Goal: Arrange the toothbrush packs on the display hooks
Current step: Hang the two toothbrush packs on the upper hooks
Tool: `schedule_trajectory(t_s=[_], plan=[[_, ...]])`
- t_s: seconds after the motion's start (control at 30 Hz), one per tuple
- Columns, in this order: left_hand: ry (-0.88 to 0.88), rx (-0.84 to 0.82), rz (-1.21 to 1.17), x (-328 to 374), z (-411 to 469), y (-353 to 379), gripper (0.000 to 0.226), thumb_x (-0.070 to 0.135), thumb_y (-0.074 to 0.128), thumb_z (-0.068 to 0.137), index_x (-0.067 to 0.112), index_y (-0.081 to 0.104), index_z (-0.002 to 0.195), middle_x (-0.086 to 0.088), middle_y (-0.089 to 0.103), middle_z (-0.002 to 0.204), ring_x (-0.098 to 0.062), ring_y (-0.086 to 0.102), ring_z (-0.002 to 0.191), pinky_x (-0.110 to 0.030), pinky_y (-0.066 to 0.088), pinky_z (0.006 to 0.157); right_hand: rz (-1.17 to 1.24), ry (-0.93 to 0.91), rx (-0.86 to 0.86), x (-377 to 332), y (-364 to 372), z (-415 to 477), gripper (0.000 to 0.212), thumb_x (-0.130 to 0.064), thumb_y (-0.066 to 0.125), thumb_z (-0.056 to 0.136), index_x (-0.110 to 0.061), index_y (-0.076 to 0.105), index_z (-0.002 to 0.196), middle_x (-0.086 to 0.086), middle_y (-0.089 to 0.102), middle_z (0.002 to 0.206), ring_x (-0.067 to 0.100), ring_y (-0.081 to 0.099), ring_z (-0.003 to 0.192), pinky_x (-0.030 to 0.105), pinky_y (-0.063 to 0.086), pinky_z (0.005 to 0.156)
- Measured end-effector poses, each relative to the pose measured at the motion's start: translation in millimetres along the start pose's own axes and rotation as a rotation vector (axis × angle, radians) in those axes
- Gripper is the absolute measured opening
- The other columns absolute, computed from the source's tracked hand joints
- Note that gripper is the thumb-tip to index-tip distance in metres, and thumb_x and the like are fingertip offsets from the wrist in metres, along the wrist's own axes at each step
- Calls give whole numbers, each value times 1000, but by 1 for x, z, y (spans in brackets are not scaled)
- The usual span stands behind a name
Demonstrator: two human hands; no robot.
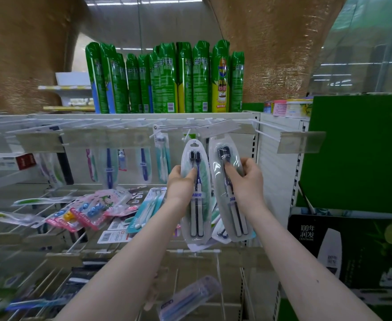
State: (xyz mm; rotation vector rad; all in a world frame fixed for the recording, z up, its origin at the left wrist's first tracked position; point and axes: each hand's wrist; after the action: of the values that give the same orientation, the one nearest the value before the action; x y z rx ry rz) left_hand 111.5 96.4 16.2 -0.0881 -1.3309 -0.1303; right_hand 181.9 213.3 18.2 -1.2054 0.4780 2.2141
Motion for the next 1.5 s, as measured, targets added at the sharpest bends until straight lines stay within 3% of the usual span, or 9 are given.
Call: schedule_trajectory(t_s=[0.17,0.37,0.47,0.63,0.87,1.03,1.13,1.27,1.5], plan=[[-1,13,1,1,0,-4,11,21,52,95,14,53,103,-7,64,97,-23,60,83,-33,47,74,-51,25,-11,-2,7,0,13,-29,63,87,-19,55,88,6,66,84,27,63,76,42,53,72],[-16,18,23,-2,2,-8,25,23,53,95,9,53,116,-9,64,108,-28,61,96,-38,50,86,-70,31,-1,-2,12,3,14,-25,62,88,-19,51,81,-2,59,75,16,55,66,31,47,60],[-10,22,14,-4,5,-10,19,22,54,94,10,55,109,-11,64,105,-28,61,92,-39,51,84,-107,34,21,2,14,4,20,-24,62,89,-20,47,75,-5,52,68,11,47,58,22,38,53],[-24,36,17,-7,12,-12,24,24,54,94,9,55,112,-13,63,108,-25,57,85,-38,49,82,-117,34,3,6,17,7,16,-26,60,89,-18,51,80,-5,54,71,11,49,63,25,40,57],[-16,33,30,-15,29,-16,10,24,54,93,22,52,83,-15,64,102,-33,63,93,-46,53,86,-7,23,-22,12,27,13,16,-23,61,90,-16,51,81,-3,52,61,3,44,46,13,38,44],[-2,9,-2,-19,45,-19,8,20,52,94,13,54,97,-9,62,91,-27,62,86,-42,53,81,-1,109,-51,23,36,22,13,-20,55,94,-19,48,83,-5,51,67,1,47,47,10,40,42],[-1,-2,-6,-22,54,-21,10,21,52,94,13,56,100,-12,64,98,-30,64,93,-45,54,86,-42,205,-90,37,36,24,1,-17,51,94,-19,51,95,-4,57,80,4,54,64,15,42,51],[3,-18,-16,-25,67,-21,4,21,53,93,19,56,93,-8,63,92,-30,64,91,-49,53,88,-120,229,-109,58,32,24,15,-17,52,93,-18,53,107,-4,61,96,7,57,85,16,39,63],[38,-29,-40,-27,84,-14,4,18,52,93,19,55,91,-10,63,93,-27,62,88,-44,52,85,-119,154,-29,71,36,39,6,-17,53,94,-13,57,94,16,63,95,18,57,76,21,47,66]])
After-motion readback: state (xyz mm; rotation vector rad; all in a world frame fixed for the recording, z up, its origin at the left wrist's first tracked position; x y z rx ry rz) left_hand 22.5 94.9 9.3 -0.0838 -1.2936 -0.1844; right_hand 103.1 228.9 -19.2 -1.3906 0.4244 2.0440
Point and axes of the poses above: each hand's wrist, its own z-axis towards the middle knuckle, its own y-axis out of the palm, x = y × z
